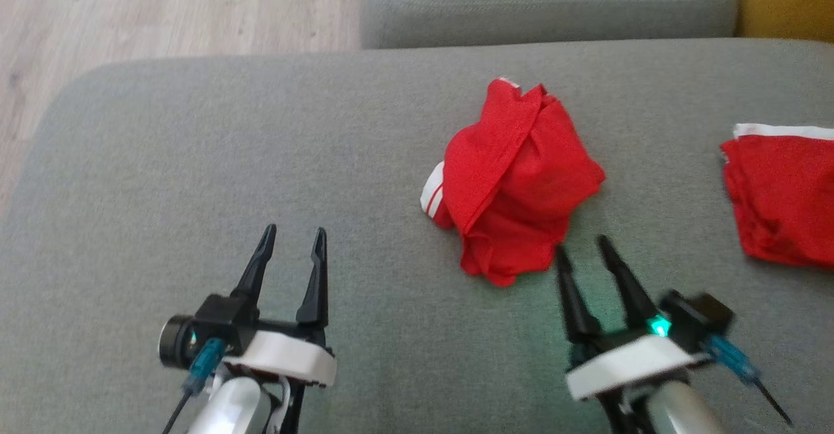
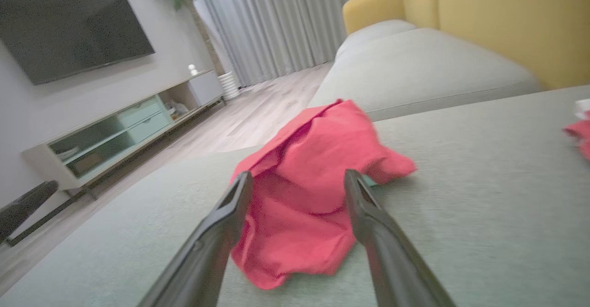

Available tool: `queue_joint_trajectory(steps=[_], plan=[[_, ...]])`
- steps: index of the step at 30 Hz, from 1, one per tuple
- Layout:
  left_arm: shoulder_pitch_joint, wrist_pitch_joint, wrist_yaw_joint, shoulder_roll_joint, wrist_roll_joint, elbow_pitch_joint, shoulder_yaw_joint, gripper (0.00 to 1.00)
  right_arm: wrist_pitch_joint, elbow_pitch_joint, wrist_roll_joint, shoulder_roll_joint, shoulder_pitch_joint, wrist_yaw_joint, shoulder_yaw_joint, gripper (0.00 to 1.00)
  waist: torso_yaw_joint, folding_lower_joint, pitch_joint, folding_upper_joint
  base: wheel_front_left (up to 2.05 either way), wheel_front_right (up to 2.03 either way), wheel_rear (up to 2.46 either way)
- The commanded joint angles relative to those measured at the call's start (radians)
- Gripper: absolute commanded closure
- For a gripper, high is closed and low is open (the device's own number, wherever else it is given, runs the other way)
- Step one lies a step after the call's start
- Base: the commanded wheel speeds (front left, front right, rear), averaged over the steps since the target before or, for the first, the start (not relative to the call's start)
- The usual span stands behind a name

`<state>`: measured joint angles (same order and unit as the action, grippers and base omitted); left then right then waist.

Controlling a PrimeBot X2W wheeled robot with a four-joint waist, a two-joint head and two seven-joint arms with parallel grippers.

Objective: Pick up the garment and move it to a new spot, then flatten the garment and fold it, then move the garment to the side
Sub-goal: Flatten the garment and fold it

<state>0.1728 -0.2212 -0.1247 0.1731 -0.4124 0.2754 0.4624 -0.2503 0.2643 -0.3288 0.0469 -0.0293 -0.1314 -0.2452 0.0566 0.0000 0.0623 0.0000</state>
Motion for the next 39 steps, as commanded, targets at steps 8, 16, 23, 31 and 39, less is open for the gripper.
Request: queue_joint_trajectory(steps=[8, 16, 23, 31, 39], plan=[[0.087, -0.007, -0.006, -0.014, 0.009, -0.018, -0.012, 0.00, 0.115, 0.127, -0.135, 0.003, -0.238, 0.001, -0.149, 0.00, 0.084, 0.0000, 0.070, 0.0000, 0.00, 0.00, 0.00], [0.108, -0.014, -0.006, -0.025, 0.008, -0.002, -0.007, 0.00, 0.177, 0.314, -0.244, 0.003, -0.377, 0.001, -0.186, 0.00, 0.139, 0.0000, 0.093, 0.0000, 0.00, 0.00, 0.00], [0.107, -0.021, -0.011, -0.028, 0.003, 0.003, -0.011, 0.00, 0.181, 0.388, -0.299, 0.003, -0.458, 0.001, -0.260, 0.00, 0.147, 0.0000, 0.103, 0.0000, 0.00, 0.00, 0.00], [0.118, -0.024, -0.010, -0.033, -0.001, 0.009, -0.006, 0.00, 0.145, 0.510, -0.328, 0.003, -0.542, 0.001, -0.311, 1.00, 0.157, 0.0000, 0.096, 0.0000, 0.00, 0.00, 0.00], [0.097, -0.028, -0.013, -0.030, -0.019, 0.019, -0.015, 0.00, 0.027, 0.570, -0.305, 0.003, -0.619, 0.001, -0.269, 1.00, 0.148, 0.0000, 0.051, 0.0000, 0.00, 0.00, 0.00]])
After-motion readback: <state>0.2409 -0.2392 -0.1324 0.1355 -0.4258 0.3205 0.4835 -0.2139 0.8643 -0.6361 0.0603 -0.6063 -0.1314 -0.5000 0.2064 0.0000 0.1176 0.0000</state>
